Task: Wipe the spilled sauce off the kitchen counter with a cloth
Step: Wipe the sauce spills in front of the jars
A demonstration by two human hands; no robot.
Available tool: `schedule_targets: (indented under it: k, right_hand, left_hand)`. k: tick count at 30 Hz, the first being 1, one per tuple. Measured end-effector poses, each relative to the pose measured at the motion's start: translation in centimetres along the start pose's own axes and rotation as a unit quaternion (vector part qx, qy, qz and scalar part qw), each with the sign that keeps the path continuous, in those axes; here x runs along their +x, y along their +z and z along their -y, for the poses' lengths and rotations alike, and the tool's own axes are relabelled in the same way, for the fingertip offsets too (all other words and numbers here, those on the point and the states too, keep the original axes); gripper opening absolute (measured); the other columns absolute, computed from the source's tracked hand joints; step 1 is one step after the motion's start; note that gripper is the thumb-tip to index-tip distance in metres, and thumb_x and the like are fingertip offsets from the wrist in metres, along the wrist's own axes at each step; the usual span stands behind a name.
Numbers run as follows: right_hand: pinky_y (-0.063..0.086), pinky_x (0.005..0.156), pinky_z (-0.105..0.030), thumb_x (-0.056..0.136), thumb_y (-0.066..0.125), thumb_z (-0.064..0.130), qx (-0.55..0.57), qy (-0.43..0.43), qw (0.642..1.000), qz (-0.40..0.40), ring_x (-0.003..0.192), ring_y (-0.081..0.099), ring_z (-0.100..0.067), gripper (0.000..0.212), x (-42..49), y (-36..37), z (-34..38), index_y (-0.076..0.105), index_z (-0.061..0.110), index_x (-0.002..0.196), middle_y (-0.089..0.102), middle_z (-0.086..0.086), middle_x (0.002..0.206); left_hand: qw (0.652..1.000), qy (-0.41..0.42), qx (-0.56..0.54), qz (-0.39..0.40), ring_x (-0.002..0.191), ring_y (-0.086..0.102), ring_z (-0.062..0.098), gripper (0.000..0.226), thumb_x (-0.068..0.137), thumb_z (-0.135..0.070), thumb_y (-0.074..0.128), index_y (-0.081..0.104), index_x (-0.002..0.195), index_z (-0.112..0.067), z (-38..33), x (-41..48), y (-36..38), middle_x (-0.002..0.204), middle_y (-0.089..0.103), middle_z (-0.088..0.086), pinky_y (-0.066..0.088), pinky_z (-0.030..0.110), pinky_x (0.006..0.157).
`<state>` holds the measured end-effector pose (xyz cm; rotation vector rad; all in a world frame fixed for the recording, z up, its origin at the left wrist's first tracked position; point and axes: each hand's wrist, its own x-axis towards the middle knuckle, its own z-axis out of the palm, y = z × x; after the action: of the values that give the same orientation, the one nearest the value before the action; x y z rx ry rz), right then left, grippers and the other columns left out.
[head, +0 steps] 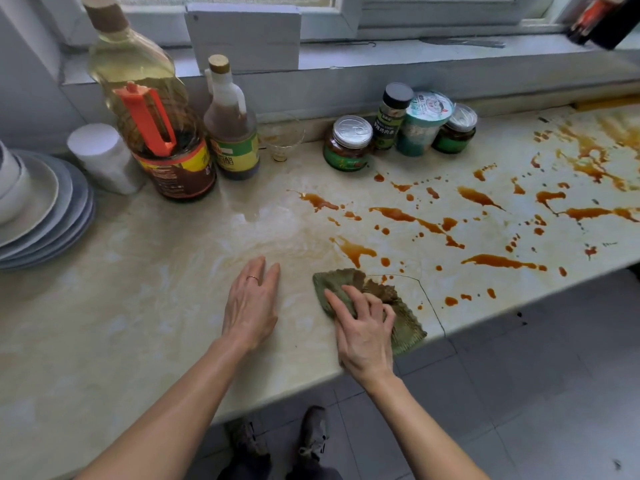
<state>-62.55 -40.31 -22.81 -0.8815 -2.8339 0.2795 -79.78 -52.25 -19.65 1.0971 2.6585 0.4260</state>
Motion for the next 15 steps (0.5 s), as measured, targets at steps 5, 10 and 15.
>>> schedule_targets:
  k: [5, 10, 15]
  right_hand:
    - [0.034, 0.096, -0.053, 0.085, 0.054, 0.036, -0.001, -0.104, 0.994, 0.017, 0.123, 0.045, -0.027, 0.057, -2.1, 0.2, 1.4, 0.045, 0.038, 0.142, 0.047, 0.003, 0.144]
    - [0.033, 0.097, -0.05, 0.091, 0.047, 0.038, -0.014, -0.107, 0.994, 0.024, 0.124, 0.045, -0.025, 0.051, 0.4, -0.4, -2.6, 0.046, 0.04, 0.142, 0.046, 0.005, 0.145]
    - [0.031, 0.099, -0.05, 0.093, 0.041, 0.036, 0.002, -0.035, 0.999, 0.011, 0.123, 0.045, -0.026, 0.046, 1.8, -0.9, -4.1, 0.051, 0.038, 0.138, 0.049, 0.003, 0.142]
  left_hand:
    - [1.0, -0.016, 0.004, -0.014, 0.143, 0.013, 0.027, 0.072, 0.084, 0.002, 0.048, 0.022, 0.146, -0.022, -0.3, -0.1, 0.4, 0.156, 0.014, 0.009, 0.015, 0.035, 0.115]
    - [1.0, -0.013, 0.005, -0.007, 0.143, 0.012, 0.025, 0.07, 0.086, 0.0, 0.047, 0.02, 0.147, -0.024, -0.2, -0.2, 0.3, 0.157, 0.012, 0.006, 0.014, 0.033, 0.115]
    - [1.0, -0.023, -0.006, -0.007, 0.144, 0.007, 0.021, 0.072, 0.088, 0.0, 0.044, 0.015, 0.148, -0.026, -0.4, -0.5, 0.3, 0.158, 0.006, 0.004, 0.009, 0.03, 0.115]
